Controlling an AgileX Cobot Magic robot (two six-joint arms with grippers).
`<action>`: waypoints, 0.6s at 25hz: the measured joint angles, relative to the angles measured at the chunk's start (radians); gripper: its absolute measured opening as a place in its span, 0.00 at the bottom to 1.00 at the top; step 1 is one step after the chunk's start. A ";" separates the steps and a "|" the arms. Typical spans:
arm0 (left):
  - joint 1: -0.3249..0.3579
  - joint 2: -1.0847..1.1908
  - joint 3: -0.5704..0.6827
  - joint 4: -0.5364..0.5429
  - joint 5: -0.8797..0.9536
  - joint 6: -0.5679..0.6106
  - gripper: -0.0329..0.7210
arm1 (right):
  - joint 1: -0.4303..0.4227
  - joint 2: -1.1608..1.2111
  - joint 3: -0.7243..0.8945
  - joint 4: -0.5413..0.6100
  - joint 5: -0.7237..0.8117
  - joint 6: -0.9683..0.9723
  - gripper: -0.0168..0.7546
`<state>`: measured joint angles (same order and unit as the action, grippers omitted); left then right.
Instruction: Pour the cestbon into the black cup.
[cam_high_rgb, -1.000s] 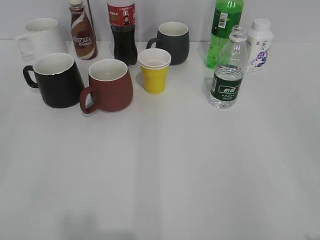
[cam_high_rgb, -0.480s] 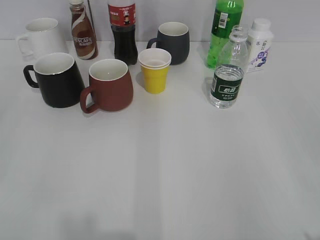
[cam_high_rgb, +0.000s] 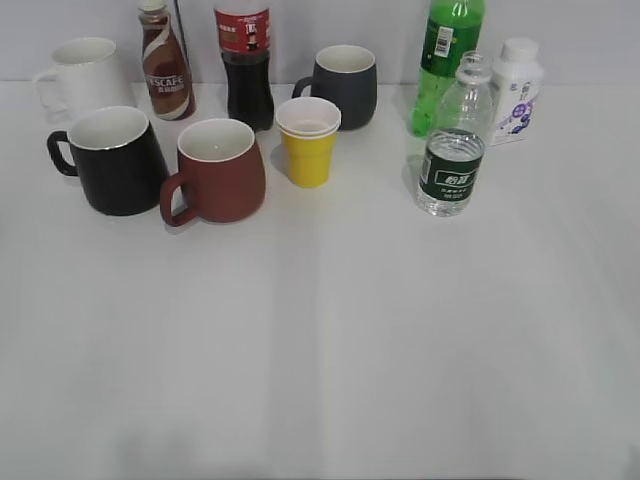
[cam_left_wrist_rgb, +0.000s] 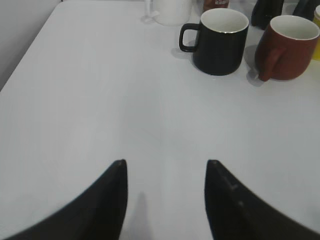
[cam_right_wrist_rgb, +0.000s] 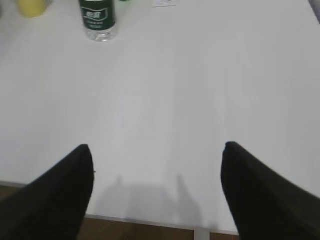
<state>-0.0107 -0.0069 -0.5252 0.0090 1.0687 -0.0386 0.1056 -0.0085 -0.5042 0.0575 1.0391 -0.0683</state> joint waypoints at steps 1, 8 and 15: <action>0.004 0.000 0.000 0.000 -0.001 0.000 0.55 | -0.015 0.000 0.000 0.000 0.000 0.000 0.79; 0.006 0.000 0.000 -0.001 -0.001 0.000 0.51 | -0.071 0.000 0.000 0.003 0.000 0.000 0.79; 0.006 0.000 0.000 0.000 -0.001 0.000 0.47 | -0.087 0.000 0.000 0.008 0.000 0.000 0.79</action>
<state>-0.0050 -0.0069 -0.5252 0.0089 1.0678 -0.0386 0.0186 -0.0085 -0.5042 0.0652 1.0391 -0.0679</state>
